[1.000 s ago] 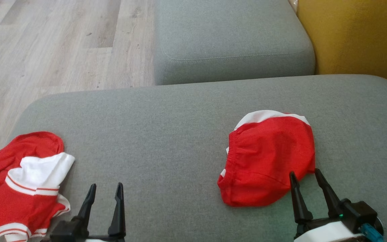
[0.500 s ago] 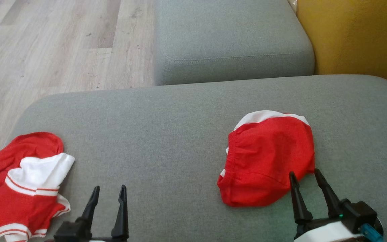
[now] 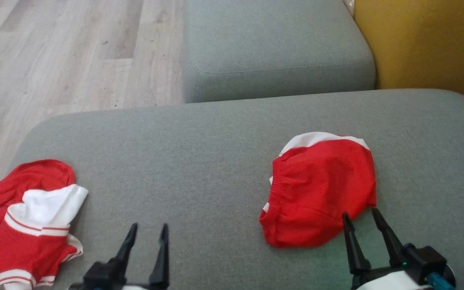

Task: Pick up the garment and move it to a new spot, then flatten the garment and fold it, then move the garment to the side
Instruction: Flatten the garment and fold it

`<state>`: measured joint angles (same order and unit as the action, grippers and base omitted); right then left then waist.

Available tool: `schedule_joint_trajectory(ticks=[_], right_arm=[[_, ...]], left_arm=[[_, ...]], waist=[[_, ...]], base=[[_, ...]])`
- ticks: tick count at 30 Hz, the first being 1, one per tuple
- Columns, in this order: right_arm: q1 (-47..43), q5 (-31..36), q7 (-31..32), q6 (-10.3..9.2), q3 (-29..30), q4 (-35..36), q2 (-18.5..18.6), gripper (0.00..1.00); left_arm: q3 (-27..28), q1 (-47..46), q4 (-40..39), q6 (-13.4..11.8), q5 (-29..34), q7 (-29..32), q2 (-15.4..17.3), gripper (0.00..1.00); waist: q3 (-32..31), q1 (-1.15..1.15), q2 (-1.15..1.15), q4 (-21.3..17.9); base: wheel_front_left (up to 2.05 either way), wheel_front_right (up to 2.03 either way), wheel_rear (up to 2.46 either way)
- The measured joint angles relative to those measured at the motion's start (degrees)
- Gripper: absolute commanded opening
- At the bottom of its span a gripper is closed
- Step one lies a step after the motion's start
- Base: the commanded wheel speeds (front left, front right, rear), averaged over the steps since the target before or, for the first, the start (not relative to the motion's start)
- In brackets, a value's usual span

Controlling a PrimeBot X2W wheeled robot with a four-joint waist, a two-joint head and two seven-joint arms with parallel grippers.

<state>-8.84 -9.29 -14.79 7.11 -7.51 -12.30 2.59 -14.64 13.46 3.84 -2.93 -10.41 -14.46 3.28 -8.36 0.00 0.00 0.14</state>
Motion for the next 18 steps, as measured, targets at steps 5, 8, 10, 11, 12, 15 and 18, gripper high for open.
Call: schedule_joint_trajectory(ticks=[5, 8, 10, 11, 12, 15, 18], right_arm=[[0.17, 0.98, 0.0, 0.0, -0.98, -0.03, 0.0, 1.0], [0.6, 1.8, 0.0, 0.0, -1.31, -0.15, 0.0, 1.0], [1.43, 2.23, 0.01, 0.0, -1.58, -0.26, 0.08, 1.0], [1.88, 2.3, 0.01, 0.0, -1.64, -0.25, 0.13, 1.0], [2.38, 2.31, 0.01, 0.0, -1.67, -0.25, 0.23, 1.0], [3.57, 2.31, 0.01, 0.0, -1.83, -0.18, 0.85, 1.0], [4.5, 2.31, 0.01, 0.0, -2.41, -0.12, 1.56, 1.0]], left_arm=[[-4.41, -6.71, 5.25, 2.29, -3.36, -0.01, 0.0, 1.0], [-7.73, -12.85, 12.24, 4.23, -10.48, -0.01, -0.09, 1.0], [-10.06, -17.56, 17.12, 5.49, -13.78, 1.07, -0.22, 1.0], [-11.15, -20.15, 19.18, 5.97, -14.66, 1.41, -0.24, 1.0], [-12.21, -23.02, 21.04, 6.31, -15.13, 1.52, -0.26, 1.0], [-14.73, -32.12, 26.83, 6.48, -15.63, 1.48, -0.46, 1.0], [-17.35, -39.24, 31.63, 6.55, -19.17, 1.25, -0.58, 1.0]], waist=[[1.43, 0.0, 0.0, -1.52], [2.77, 0.0, 0.0, -2.8], [3.93, 0.0, 0.0, -3.8], [4.58, 0.0, 0.0, -4.26], [5.29, 0.01, 0.0, -4.72], [7.55, 0.01, 0.0, -6.07], [10.11, 0.01, 0.0, -7.39]], base=[[0.0, 0.0, 0.0], [0.0, 0.0, 0.0], [0.0, 0.0, 0.0], [0.0, 0.0, 0.0], [0.0, 0.0, 0.0], [0.0, 0.0, 0.0], [0.0, 0.0, 0.0]])
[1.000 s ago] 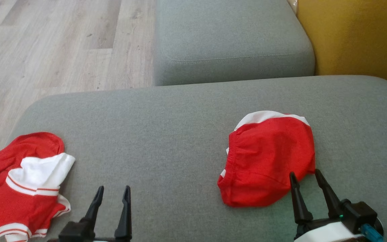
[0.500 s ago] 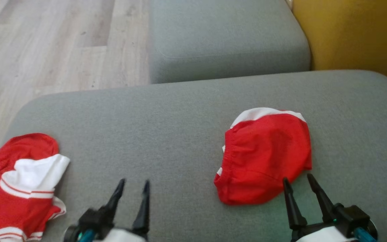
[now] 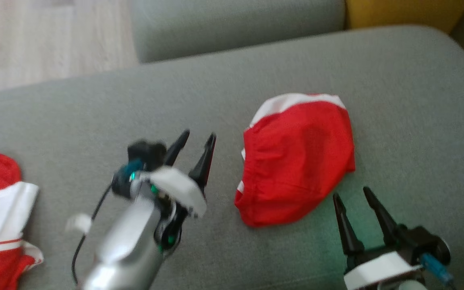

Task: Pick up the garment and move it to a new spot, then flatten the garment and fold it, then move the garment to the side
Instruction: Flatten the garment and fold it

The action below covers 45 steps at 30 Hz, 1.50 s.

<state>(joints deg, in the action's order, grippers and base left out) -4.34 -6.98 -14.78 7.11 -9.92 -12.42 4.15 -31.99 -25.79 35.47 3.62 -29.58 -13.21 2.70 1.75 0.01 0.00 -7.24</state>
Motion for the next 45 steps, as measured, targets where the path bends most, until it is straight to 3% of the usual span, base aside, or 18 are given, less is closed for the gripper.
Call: schedule_joint_trajectory(ticks=[8, 12, 17, 29, 30, 31, 33, 36, 39, 41, 45], right_arm=[[6.61, 0.0, 0.0, 0.0, -0.69, 0.98, 0.13, 1.0], [7.01, -0.08, 0.0, 0.0, -0.87, 1.03, 0.08, 1.0], [7.37, -0.31, -0.01, 0.0, -0.91, 1.03, -0.3, 1.0], [8.72, -1.19, 0.0, 0.0, -1.36, 0.8, -1.05, 1.0], [8.72, -1.2, 0.0, 0.0, -1.35, 0.8, -1.12, 1.0], [8.72, -1.38, -0.01, 0.0, -1.32, 0.8, -1.16, 1.0], [8.72, -1.59, 0.0, 0.0, -1.16, 0.8, -1.21, 1.0], [8.71, -1.6, 0.0, 0.0, -0.96, 0.77, -1.23, 1.0], [8.67, -2.15, 0.0, 0.0, -0.9, 0.68, -1.29, 1.0], [8.55, -2.22, -0.01, 0.0, -0.9, 0.6, -1.3, 1.0], [8.42, -2.71, 0.0, 0.0, -0.94, 0.46, -1.31, 1.0]], left_arm=[[-8.17, -13.68, 10.43, 1.46, -15.19, 5.78, -0.3, 1.0], [-13.33, -15.95, 12.56, 1.49, -21.3, 10.12, -0.31, 1.0], [-16.88, -17.12, 13.9, 1.52, -27.6, 10.93, -0.31, 1.0], [-23.29, -20.62, 16.82, 2.46, -33.1, 10.61, -0.23, 1.0], [-23.71, -20.78, 16.97, 2.47, -33.09, 9.65, -0.24, 0.87], [-24.27, -21.04, 17.28, 2.48, -33.09, 8.71, -0.24, 0.31], [-25.43, -21.81, 18.08, 2.5, -32.67, 6.42, -0.25, 0.13], [-27.58, -23.24, 19.83, 2.92, -29.24, 1.58, -0.26, 0.01], [-29.45, -25.86, 21.0, 2.74, -23.31, -0.77, -0.22, 0.0], [-29.25, -28.2, 19.39, 1.15, -18.68, -1.0, 0.13, 0.0], [-26.32, -32.5, 8.46, -2.67, -5.31, -1.1, 2.67, 0.0]], waist=[[8.38, 0.01, 0.0, -2.97], [11.44, 0.01, 0.0, -4.46], [13.8, 0.01, 0.0, -5.71], [14.56, -0.01, 0.0, -8.04], [14.67, -0.01, 0.0, -8.35], [14.77, -0.01, 0.0, -8.64], [14.9, -0.01, 0.0, -9.18], [14.51, -0.01, 0.0, -9.7], [13.41, -0.01, 0.0, -9.94], [12.37, -0.01, 0.0, -10.08], [9.99, -0.01, 0.0, -10.27]], base=[[0.0, 0.0, 0.0], [0.0, 0.0, 0.0], [0.0, 0.0, 0.0], [0.0, 0.0, 0.0], [0.0, 0.0, 0.0], [0.0, 0.0, 0.0], [0.0, 0.0, 0.0], [0.0, 0.0, 0.0], [0.0, 0.0, 0.0], [0.0, 0.0, 0.0], [0.0, 0.0, 0.0]])
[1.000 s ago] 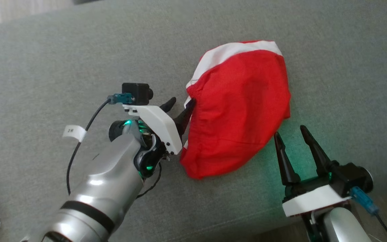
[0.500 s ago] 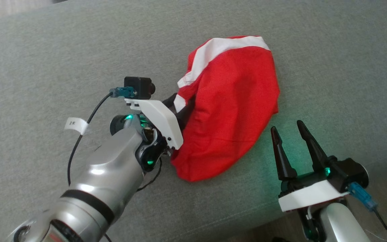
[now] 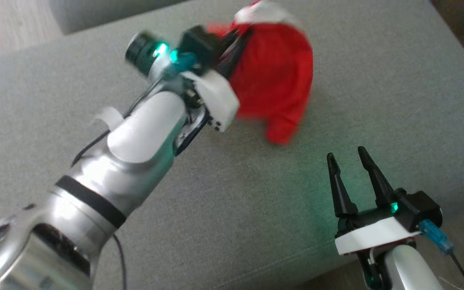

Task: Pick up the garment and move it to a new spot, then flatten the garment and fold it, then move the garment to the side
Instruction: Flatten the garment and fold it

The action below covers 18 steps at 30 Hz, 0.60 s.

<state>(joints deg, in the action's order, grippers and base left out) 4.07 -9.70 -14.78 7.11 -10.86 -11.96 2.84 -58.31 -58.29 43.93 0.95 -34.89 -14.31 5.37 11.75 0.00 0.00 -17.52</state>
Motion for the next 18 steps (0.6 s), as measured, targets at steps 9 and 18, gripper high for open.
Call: schedule_joint_trajectory(ticks=[9, 18], right_arm=[[-2.29, 0.14, 0.0, 0.0, 0.71, -0.04, 0.0, 1.0], [-2.44, 0.21, 0.0, 0.0, 2.16, 0.59, -0.07, 1.0]], left_arm=[[-4.3, 6.43, -13.39, -1.97, 18.6, -0.41, 3.56, 0.0], [-2.75, 29.21, -10.69, 0.11, 12.33, -0.38, 2.25, 1.0]], waist=[[-2.89, -0.01, 0.0, 1.41], [-0.57, 0.0, 0.0, 4.25]], base=[[0.0, 0.0, 0.0], [0.0, 0.0, 0.0]])
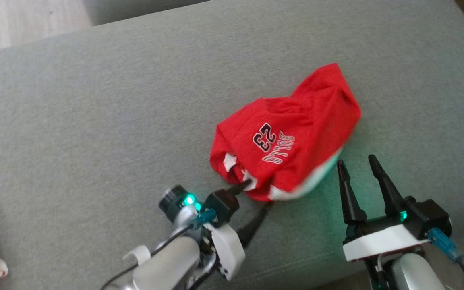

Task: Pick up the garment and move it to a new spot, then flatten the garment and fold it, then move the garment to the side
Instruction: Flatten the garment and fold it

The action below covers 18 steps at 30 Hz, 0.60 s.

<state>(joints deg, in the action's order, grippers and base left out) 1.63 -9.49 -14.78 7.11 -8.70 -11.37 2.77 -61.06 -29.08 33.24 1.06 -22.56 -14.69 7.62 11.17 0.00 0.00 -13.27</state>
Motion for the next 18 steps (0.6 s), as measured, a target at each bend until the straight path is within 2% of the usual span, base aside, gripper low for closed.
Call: schedule_joint_trajectory(ticks=[5, 7, 11, 15, 18], right_arm=[[-0.02, 0.44, 0.0, 0.0, 0.09, 0.01, -0.01, 1.0], [-0.13, 0.44, 0.0, 0.0, -0.22, 0.0, -0.01, 1.0], [-0.35, 0.48, 0.0, 0.0, -0.69, -0.23, -0.01, 1.0], [-1.1, 0.51, 0.0, 0.0, -1.03, -0.33, -0.01, 1.0], [-1.17, 0.78, -0.01, 0.0, -1.36, -0.33, 0.0, 1.0]], left_arm=[[6.6, 6.21, -4.75, 0.53, -3.52, 0.02, -1.75, 1.0], [7.53, 9.02, -5.55, 1.25, -4.15, 0.02, -2.13, 1.0], [7.37, 10.31, -5.66, 2.3, -3.74, 0.03, -2.32, 1.0], [4.92, 9.72, -4.46, 3.86, -2.61, 0.03, -2.67, 1.0], [3.03, 8.76, -2.96, 4.13, -1.55, 0.03, -3.03, 1.0]], waist=[[-0.87, 0.0, 0.0, 1.76], [-1.9, -0.01, 0.0, 2.27], [-3.09, -0.01, 0.0, 2.67], [-3.59, -0.01, 0.0, 2.4], [-3.5, -0.01, 0.0, 1.75]], base=[[0.0, 0.0, 0.0], [0.0, 0.0, 0.0], [0.0, 0.0, 0.0], [0.0, 0.0, 0.0], [0.0, 0.0, 0.0]])
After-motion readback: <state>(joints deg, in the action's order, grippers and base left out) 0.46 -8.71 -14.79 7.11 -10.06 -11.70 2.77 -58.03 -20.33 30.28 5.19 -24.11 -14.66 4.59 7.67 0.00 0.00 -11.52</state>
